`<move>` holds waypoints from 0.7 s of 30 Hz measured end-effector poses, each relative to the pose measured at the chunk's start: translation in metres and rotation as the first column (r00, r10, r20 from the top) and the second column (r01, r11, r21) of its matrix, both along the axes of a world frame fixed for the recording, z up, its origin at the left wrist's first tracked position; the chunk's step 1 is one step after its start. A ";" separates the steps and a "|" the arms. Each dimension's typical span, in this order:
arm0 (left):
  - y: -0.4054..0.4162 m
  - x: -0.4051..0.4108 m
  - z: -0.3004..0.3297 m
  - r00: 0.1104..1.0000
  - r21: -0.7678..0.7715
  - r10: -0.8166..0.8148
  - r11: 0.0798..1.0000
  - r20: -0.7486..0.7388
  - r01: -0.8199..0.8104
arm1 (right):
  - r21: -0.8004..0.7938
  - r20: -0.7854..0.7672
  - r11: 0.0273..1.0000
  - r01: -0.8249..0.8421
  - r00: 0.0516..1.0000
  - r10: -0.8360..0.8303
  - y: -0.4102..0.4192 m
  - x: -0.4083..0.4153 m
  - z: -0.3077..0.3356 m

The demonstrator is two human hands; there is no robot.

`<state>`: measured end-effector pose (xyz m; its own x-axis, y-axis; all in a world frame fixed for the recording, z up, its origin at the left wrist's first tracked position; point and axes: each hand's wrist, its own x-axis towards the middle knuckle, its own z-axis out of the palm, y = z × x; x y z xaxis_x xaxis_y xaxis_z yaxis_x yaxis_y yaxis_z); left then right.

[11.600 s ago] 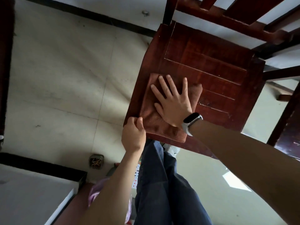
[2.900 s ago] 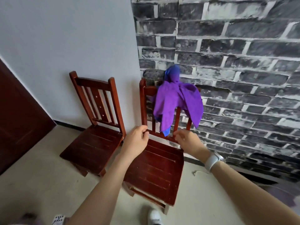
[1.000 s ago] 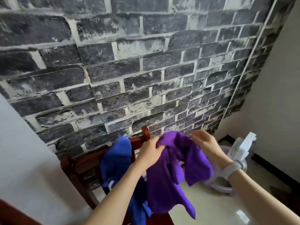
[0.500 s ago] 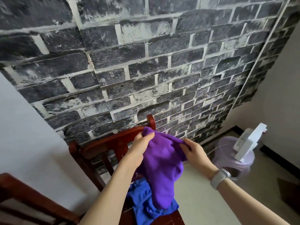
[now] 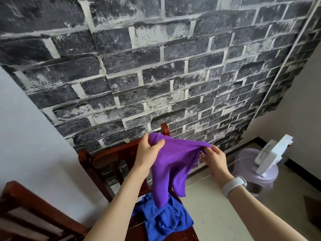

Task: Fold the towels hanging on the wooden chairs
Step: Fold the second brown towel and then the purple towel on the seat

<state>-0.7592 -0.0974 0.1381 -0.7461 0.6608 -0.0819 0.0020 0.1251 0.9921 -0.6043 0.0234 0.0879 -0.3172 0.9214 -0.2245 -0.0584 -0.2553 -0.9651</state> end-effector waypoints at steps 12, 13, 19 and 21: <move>-0.013 -0.016 -0.026 0.956 -0.074 0.128 0.986 -0.265 -0.153 | 0.289 0.167 0.956 0.050 0.981 -0.102 0.012 0.003 0.001; -0.014 -0.016 -0.025 0.954 -0.064 0.135 0.985 -0.268 -0.158 | 0.314 0.189 0.948 0.050 0.975 -0.115 0.012 0.003 0.001; -0.022 -0.017 -0.025 0.995 -0.009 0.029 1.000 -0.096 -0.030 | 0.404 0.251 0.912 0.071 0.950 -0.185 0.013 0.007 0.001; -0.024 -0.017 -0.027 0.999 -0.017 0.024 1.000 -0.025 -0.024 | 0.438 0.256 0.896 0.069 0.946 -0.198 0.013 0.009 0.000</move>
<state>-0.7759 -0.1218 0.1106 -0.7638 0.6412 -0.0741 0.0237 0.1427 0.9895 -0.5950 0.0365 0.0876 -0.1654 0.9778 0.1286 0.2318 0.1653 -0.9586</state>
